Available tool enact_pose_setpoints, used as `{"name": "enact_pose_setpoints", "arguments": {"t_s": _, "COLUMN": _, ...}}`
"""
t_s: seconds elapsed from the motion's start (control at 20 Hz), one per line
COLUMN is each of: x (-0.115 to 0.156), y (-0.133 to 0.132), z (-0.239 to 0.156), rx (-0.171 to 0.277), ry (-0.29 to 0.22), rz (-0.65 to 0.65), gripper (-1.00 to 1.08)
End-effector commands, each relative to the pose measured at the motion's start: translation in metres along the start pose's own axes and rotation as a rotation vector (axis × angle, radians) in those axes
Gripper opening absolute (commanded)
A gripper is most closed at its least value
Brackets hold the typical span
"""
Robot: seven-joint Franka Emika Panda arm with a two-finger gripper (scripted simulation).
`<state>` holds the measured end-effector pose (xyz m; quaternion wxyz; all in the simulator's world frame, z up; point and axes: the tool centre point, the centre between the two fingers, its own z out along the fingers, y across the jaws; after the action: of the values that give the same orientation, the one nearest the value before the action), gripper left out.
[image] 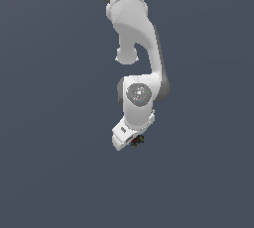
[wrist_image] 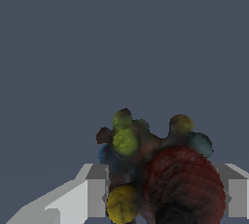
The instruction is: Pick up the object and move it to a goal position.
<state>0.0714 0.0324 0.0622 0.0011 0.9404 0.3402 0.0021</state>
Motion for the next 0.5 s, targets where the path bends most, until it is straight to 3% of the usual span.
{"name": "enact_pose_setpoints", "arguments": {"t_s": 0.0, "x": -0.011, "y": -0.003, "z": -0.010, "rx": -0.001, "ry": 0.001, "rz": 0.000, "gripper": -1.00}}
{"name": "enact_pose_setpoints", "arguments": {"t_s": 0.45, "x": -0.063, "y": -0.017, "z": -0.053, "rx": -0.001, "ry": -0.001, "rz": 0.000, "gripper": -1.00}}
